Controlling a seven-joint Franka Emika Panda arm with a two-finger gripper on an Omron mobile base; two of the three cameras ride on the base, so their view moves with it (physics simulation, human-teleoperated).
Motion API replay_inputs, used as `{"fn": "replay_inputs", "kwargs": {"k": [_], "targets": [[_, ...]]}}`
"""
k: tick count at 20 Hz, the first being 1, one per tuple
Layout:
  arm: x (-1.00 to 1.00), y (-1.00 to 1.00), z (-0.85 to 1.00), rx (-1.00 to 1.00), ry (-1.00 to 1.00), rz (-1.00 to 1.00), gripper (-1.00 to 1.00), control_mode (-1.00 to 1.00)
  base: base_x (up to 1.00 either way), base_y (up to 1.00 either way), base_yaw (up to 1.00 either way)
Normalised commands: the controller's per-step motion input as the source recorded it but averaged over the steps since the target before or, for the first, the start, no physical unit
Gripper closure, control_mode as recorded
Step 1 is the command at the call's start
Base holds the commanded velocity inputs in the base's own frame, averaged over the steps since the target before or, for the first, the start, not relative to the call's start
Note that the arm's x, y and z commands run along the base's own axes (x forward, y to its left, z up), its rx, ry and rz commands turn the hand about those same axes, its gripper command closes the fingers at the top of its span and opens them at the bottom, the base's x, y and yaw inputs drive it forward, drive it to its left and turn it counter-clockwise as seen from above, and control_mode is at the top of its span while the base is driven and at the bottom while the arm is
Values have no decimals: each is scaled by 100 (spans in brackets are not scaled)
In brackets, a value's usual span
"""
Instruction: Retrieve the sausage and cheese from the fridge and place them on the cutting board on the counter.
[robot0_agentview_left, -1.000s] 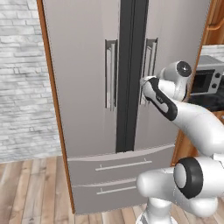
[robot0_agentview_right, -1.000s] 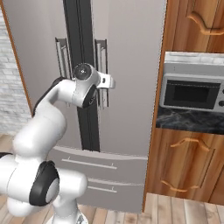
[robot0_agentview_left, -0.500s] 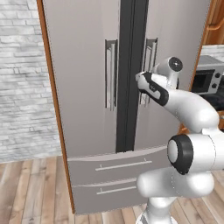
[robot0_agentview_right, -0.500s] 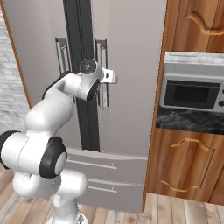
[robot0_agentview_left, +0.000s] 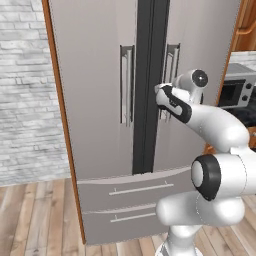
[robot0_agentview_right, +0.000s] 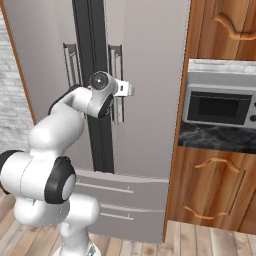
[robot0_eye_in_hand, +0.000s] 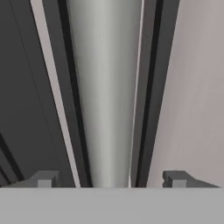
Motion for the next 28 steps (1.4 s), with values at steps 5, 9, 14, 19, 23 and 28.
{"fn": "replay_inputs", "kwargs": {"k": [5,9,14,19,23,28], "targets": [[15,-16,-3,0,19,3,100,-100,0,0,0],[-40,-45,6,0,1,15,100,-100,0,0,0],[-88,-49,2,4,-1,14,100,-100,0,0,0],[-93,-53,6,1,-3,6,100,-100,0,0,0],[-91,-62,7,0,0,0,100,-100,0,0,0],[-77,-64,3,0,2,0,100,-100,0,0,0]]}}
